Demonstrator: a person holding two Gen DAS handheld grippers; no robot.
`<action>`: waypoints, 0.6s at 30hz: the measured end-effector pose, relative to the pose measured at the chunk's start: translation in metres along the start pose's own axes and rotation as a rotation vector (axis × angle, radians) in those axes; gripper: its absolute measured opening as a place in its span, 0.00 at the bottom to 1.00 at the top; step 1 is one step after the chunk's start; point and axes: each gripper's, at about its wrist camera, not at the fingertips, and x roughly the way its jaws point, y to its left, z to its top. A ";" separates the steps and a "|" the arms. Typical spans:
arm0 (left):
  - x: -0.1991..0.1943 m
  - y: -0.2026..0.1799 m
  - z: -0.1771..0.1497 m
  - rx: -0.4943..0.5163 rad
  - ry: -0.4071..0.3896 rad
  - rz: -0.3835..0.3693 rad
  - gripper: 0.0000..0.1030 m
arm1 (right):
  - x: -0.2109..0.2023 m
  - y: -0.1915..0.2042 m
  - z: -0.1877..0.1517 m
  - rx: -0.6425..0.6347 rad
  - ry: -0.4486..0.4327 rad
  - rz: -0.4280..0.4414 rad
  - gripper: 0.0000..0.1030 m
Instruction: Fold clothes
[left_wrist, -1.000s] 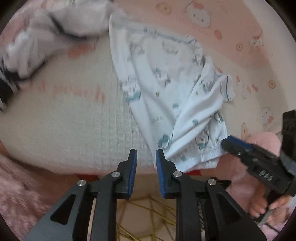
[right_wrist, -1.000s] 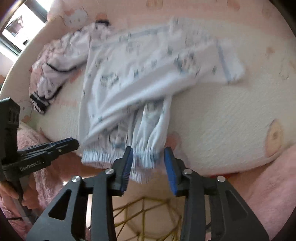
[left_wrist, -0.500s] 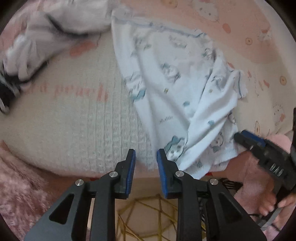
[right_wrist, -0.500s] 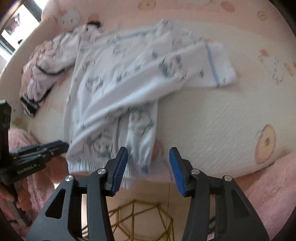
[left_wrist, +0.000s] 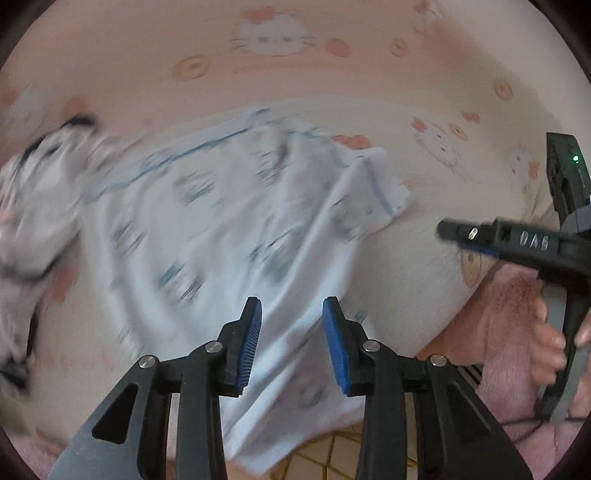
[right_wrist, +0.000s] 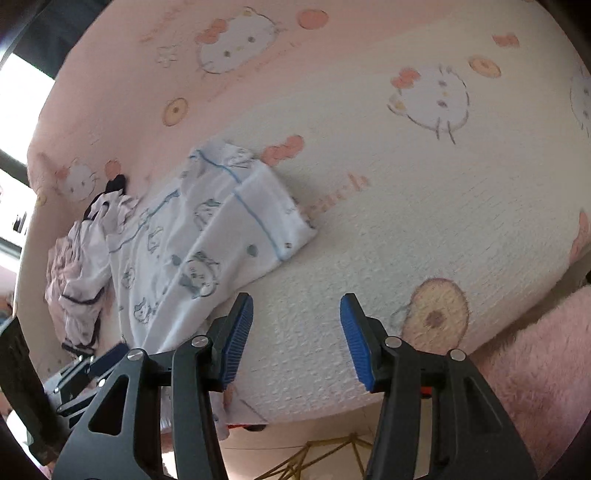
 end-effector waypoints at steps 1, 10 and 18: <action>0.006 -0.010 0.009 0.031 0.004 0.001 0.35 | 0.003 -0.008 0.002 0.038 0.022 -0.001 0.49; 0.064 -0.084 0.066 0.159 0.033 -0.072 0.35 | 0.007 -0.049 0.012 0.213 0.035 -0.107 0.49; 0.098 -0.104 0.072 0.242 0.042 -0.031 0.34 | 0.010 -0.055 0.022 0.234 0.033 -0.107 0.59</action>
